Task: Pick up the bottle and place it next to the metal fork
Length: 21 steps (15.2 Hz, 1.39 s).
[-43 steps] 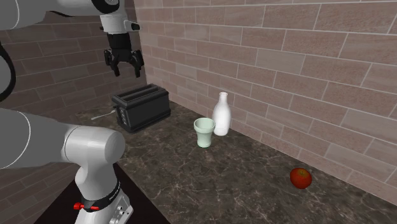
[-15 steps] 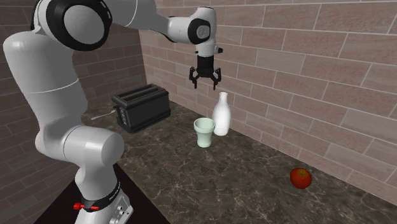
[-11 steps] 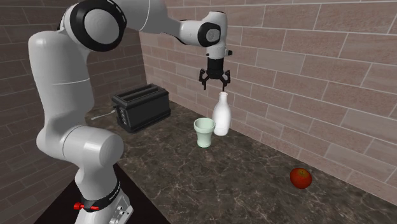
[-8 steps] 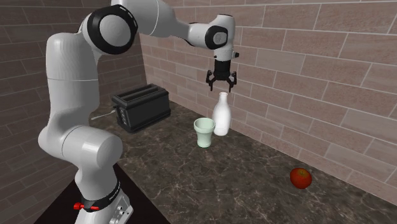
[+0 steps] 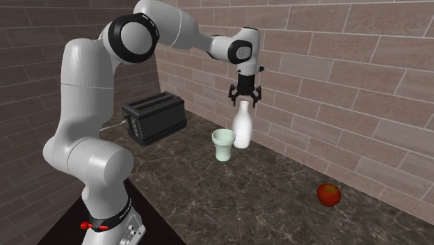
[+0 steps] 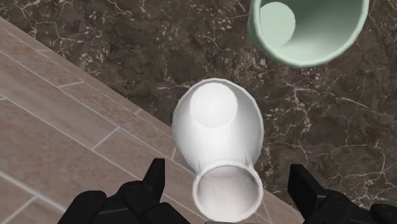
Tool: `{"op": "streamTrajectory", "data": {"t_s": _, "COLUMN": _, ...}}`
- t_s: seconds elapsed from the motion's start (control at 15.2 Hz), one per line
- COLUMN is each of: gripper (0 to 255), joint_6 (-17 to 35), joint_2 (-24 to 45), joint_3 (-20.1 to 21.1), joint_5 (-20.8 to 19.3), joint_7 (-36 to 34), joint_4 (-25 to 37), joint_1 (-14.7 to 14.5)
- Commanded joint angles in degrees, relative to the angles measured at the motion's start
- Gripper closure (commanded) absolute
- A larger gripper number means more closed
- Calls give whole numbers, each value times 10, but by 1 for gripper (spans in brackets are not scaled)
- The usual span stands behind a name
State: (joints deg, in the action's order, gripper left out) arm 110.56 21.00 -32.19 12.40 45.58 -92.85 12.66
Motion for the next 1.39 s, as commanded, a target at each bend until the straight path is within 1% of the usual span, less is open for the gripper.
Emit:
{"op": "streamTrajectory", "data": {"t_s": 0.0, "gripper": 0, "joint_6": 11, "joint_2": 5, "joint_3": 1, "joint_5": 3, "joint_7": 2, "joint_4": -7, "joint_1": 1}}
{"op": "streamTrajectory", "data": {"t_s": 0.46, "gripper": 0, "joint_6": 11, "joint_2": 4, "joint_3": 1, "joint_5": 3, "joint_7": 2, "joint_4": -7, "joint_1": 1}}
{"op": "streamTrajectory", "data": {"t_s": 0.53, "gripper": 255, "joint_6": 11, "joint_2": 4, "joint_3": 1, "joint_5": 3, "joint_7": 2, "joint_4": -7, "joint_1": 1}}
{"op": "streamTrajectory", "data": {"t_s": 1.12, "gripper": 255, "joint_6": 11, "joint_2": 5, "joint_3": 1, "joint_5": 3, "joint_7": 2, "joint_4": -7, "joint_1": 1}}
{"op": "streamTrajectory", "data": {"t_s": 1.32, "gripper": 255, "joint_6": -10, "joint_2": -1, "joint_3": -1, "joint_5": -1, "joint_7": -1, "joint_4": 9, "joint_1": 1}}
